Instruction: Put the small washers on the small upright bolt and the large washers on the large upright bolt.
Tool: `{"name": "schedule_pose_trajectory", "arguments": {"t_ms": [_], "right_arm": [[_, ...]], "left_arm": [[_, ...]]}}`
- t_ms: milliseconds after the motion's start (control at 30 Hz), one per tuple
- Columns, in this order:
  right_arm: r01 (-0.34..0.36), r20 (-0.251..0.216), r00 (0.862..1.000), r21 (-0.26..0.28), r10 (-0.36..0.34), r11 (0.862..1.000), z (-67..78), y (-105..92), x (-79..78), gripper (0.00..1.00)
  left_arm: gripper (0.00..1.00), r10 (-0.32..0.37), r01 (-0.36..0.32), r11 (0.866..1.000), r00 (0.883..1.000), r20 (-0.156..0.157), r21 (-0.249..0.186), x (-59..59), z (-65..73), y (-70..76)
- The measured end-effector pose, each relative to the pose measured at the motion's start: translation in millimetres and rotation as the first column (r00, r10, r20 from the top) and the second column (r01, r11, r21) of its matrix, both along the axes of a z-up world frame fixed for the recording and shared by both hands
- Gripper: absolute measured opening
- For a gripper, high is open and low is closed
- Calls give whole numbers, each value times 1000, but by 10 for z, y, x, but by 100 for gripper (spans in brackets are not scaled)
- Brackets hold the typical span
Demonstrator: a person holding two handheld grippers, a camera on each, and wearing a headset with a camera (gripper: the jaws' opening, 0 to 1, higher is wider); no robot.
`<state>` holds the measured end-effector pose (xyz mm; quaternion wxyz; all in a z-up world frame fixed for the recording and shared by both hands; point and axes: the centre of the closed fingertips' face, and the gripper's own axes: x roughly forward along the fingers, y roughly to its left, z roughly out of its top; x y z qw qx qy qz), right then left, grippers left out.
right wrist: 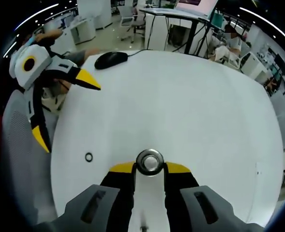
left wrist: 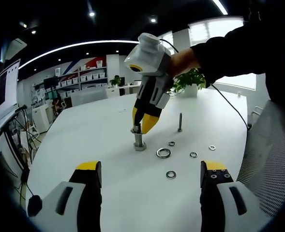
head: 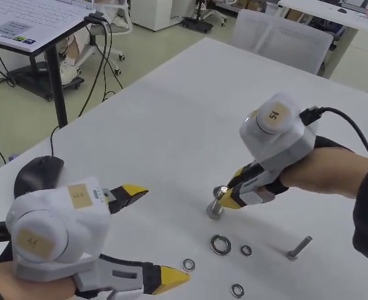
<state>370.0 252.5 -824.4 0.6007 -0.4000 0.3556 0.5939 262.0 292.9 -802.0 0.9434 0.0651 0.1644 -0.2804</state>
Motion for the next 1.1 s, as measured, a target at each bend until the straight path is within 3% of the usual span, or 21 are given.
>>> {"name": "schedule_pose_trajectory", "arguments": {"t_ms": [500, 1100], "right_arm": [[-14, -25, 1000, -56, 13, 998, -264, 6, 70, 24], [-16, -47, 999, -74, 12, 997, -387, -11, 17, 24]], "left_arm": [[83, -4, 4, 1000, 1000, -18, -1, -13, -64, -25], [81, -9, 9, 1000, 999, -39, -6, -9, -154, -58]]}}
